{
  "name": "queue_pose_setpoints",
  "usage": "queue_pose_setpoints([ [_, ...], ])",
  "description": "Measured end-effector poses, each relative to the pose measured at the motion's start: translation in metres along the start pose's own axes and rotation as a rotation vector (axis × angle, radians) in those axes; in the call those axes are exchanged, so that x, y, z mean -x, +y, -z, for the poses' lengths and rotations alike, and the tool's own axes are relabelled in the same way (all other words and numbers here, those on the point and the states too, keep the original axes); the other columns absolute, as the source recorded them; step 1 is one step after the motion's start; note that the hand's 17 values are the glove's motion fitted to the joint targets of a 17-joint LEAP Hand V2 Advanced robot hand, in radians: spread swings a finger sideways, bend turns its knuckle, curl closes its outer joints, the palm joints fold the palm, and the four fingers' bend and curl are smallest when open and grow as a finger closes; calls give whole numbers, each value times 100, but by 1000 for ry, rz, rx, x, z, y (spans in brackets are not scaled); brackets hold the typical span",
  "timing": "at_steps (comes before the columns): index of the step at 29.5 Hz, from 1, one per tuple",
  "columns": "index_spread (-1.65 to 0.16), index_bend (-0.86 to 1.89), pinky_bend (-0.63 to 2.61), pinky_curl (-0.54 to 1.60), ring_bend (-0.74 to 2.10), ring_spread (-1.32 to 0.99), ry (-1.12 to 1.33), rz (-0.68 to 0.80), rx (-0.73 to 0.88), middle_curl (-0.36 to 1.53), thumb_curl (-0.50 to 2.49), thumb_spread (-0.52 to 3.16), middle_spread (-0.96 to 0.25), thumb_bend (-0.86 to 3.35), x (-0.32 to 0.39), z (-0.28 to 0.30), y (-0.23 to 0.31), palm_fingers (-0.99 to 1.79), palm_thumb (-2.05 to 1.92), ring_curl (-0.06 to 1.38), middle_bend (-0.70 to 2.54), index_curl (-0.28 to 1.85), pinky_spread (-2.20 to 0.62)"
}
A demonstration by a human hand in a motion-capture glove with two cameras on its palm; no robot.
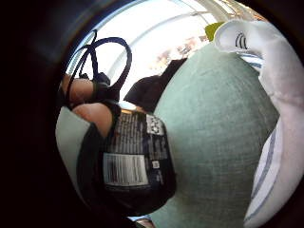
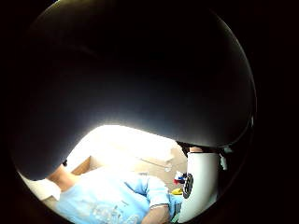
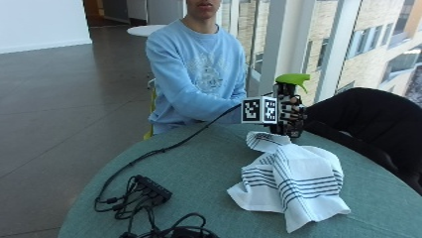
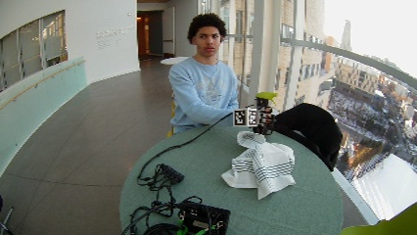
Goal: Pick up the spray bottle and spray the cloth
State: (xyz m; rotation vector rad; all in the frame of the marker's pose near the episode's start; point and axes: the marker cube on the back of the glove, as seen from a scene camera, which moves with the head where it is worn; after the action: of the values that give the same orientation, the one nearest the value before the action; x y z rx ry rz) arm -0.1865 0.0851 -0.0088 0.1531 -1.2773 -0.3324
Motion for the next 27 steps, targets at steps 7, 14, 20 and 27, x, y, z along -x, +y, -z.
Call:
queue_pose_setpoints([
  [7,-25,13,27,37,42,-6,0,-23,-18,46,70,67,-10,-3,-7,1,-4,109,99,37,20,37,7],
  [14,-25,13,27,37,41,-6,14,-39,3,46,70,67,-10,-3,-9,0,-3,109,99,37,20,37,7],
  [20,-26,7,26,37,42,-7,0,-29,12,46,68,75,-10,-3,-2,4,2,103,97,38,22,34,5],
  [27,-29,5,29,38,42,-8,-38,12,-49,47,65,87,-9,-2,24,38,17,91,94,39,25,28,4],
])
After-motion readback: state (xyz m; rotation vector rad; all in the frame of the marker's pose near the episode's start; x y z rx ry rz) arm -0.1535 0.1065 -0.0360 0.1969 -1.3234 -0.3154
